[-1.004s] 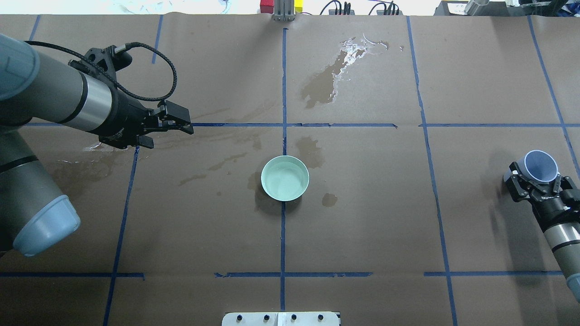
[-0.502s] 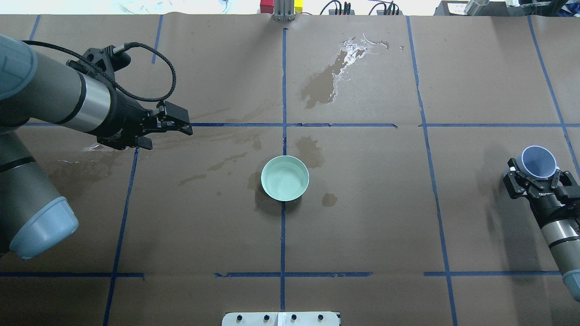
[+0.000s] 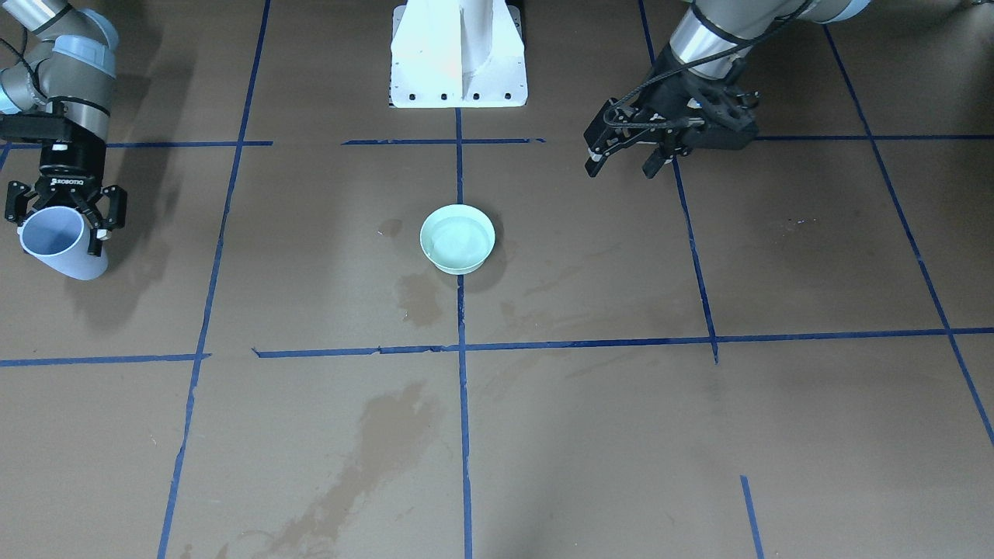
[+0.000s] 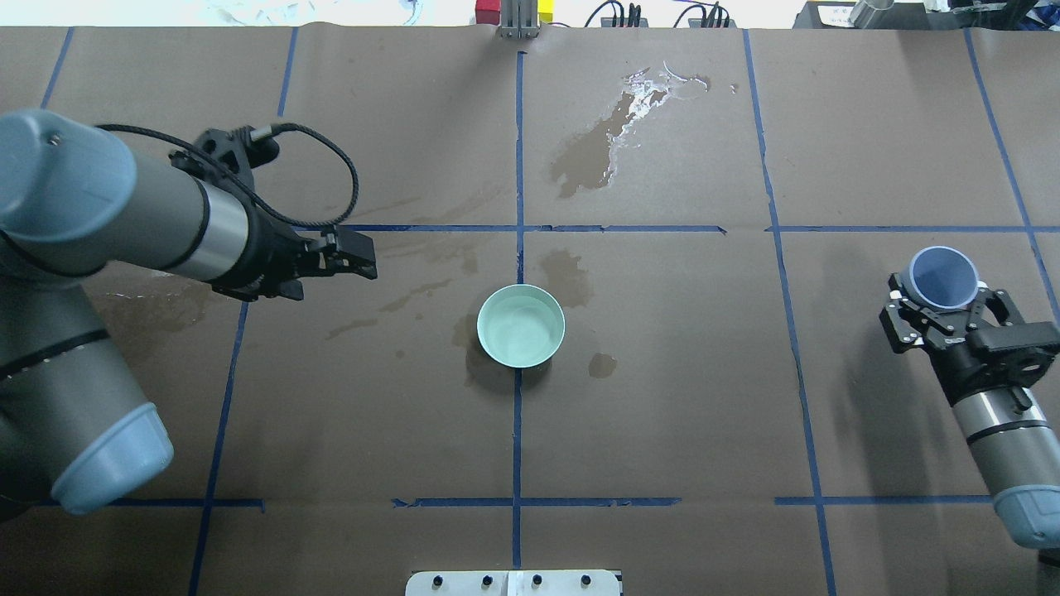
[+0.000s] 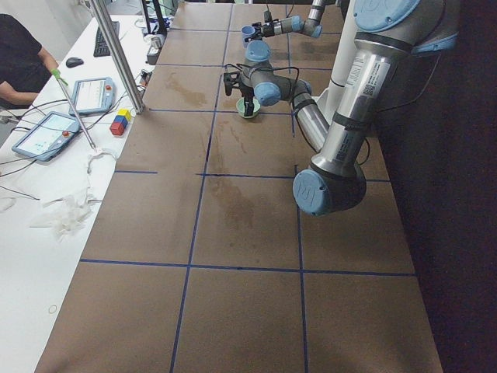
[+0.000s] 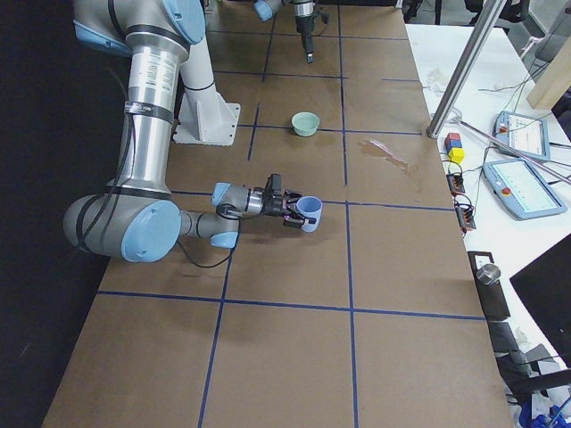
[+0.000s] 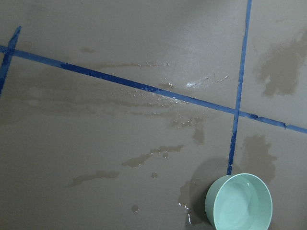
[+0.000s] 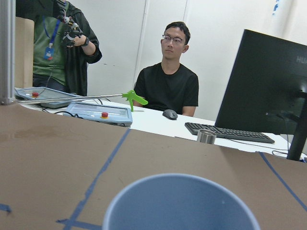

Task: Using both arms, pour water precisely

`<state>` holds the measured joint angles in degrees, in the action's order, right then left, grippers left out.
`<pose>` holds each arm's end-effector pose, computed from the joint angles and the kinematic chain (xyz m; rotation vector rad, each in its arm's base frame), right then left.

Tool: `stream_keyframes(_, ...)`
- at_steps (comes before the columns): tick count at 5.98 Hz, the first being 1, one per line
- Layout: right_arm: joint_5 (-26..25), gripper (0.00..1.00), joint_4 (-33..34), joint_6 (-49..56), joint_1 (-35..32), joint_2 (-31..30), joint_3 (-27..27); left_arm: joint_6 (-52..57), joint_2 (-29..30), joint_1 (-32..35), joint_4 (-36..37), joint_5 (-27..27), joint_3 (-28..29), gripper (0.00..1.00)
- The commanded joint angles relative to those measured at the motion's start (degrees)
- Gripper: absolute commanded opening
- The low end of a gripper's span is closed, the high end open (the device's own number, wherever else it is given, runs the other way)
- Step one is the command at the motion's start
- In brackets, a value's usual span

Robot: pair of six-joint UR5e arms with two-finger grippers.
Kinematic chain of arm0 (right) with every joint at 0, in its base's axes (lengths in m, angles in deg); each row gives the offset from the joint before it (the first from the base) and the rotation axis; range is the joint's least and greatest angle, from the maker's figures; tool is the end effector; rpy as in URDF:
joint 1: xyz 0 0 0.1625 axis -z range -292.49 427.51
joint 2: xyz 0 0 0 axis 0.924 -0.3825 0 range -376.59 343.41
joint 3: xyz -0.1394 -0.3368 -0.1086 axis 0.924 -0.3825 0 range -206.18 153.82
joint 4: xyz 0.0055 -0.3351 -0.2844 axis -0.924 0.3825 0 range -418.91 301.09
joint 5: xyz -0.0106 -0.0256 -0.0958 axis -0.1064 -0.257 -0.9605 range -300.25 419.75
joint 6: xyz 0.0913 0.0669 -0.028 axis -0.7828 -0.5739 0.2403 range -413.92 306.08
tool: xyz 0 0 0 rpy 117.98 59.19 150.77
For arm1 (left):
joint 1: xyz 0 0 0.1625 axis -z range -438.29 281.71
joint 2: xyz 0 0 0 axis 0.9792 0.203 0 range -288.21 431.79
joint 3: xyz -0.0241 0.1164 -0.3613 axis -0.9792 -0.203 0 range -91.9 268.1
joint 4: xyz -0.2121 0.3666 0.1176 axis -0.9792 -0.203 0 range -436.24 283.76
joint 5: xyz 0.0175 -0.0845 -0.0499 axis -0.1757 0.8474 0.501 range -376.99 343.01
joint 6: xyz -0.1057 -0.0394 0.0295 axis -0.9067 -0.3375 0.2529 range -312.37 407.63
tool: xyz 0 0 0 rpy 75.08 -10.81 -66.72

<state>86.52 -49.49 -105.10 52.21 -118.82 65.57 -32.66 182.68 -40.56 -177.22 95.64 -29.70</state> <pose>-0.3373 -0.3384 0.5346 1.3245 -0.5262 0.3341 0.3853 -0.4098 0.1715 0.0851 1.0854 -0.2344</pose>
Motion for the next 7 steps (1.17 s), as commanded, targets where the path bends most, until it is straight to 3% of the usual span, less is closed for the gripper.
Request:
stream_keyframes(1, 0.3, 0.33, 2.3, 7.8, 0.3, 7.5, 1.4, 0.0, 0.2, -1.6, 0.1, -1.5, 0.5, 1.00)
stream_keyframes(5, -0.4, 0.32, 20.8, 8.0, 3.6, 24.3, 1.5, 0.0, 0.3, -1.5, 0.3, -1.6, 2.0, 1.00)
stream_keyframes(7, -1.8, 0.31, 31.5, 8.6, 4.6, 28.7, 3.0, 0.0, 0.5, -1.6, 0.3, -1.7, 2.4, 1.00)
